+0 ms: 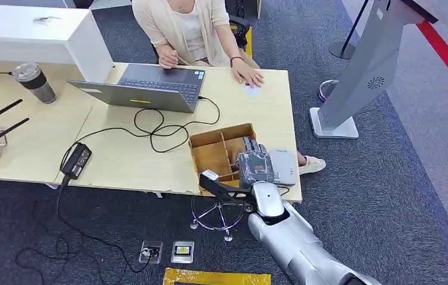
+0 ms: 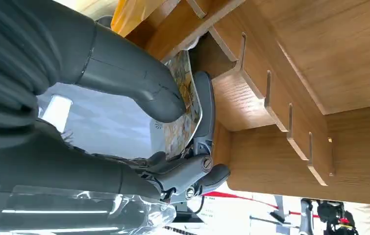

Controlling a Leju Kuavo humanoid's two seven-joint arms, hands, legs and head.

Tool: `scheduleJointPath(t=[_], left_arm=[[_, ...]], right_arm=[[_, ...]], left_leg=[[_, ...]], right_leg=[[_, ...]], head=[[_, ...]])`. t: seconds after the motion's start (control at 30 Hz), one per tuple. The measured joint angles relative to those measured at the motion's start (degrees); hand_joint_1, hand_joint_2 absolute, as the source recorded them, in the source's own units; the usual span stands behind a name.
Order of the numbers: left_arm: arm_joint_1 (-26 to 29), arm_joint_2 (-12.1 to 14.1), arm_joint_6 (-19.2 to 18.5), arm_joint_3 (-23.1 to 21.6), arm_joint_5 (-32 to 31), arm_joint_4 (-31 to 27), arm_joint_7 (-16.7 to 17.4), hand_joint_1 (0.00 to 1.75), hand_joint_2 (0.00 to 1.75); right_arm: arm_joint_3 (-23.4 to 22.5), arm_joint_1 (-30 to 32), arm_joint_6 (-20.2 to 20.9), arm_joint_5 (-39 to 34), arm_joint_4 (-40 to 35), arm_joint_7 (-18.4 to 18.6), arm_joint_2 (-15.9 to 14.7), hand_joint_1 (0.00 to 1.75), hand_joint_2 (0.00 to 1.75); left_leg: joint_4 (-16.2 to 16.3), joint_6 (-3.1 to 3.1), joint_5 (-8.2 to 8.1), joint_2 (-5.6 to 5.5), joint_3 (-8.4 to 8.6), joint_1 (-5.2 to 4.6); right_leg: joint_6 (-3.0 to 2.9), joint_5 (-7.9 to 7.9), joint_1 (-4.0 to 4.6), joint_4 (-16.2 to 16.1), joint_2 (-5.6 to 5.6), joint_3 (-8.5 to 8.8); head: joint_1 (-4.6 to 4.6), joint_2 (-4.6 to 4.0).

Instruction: Pass the card to the sensor for recognition and then transmit it.

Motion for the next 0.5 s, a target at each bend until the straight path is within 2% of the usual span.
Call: scheduleJointPath(t=[0.4,0.47,0.5], left_arm=[[0.0,0.0,0.0,0.0,0.0,0.0,0.0,0.00,0.00],[0.0,0.0,1.0,0.0,0.2,0.0,1.2,0.00,0.00],[0.0,-0.1,1.8,0.0,0.3,0.0,2.2,0.00,0.00]], right_arm=[[0.0,0.0,0.0,0.0,0.0,0.0,0.0,1.75,1.75],[0.0,-0.9,-3.1,-0.6,-0.2,-2.4,0.3,1.75,1.75],[0.0,-2.5,-7.0,-1.4,-0.4,-5.0,0.8,1.75,1.75]], left_leg=[[0.0,0.00,0.00,0.00,-0.01,0.00],[0.0,0.00,0.04,-0.03,-0.11,0.00],[0.0,-0.12,0.12,0.01,-0.24,0.00]], right_leg=[[0.00,0.00,0.00,0.0,0.00,0.01],[-0.04,0.05,0.00,0.0,-0.01,-0.02],[-0.11,0.19,0.00,0.1,0.03,-0.17]], head=[[0.00,0.00],[0.04,0.00],[0.02,0.00]])
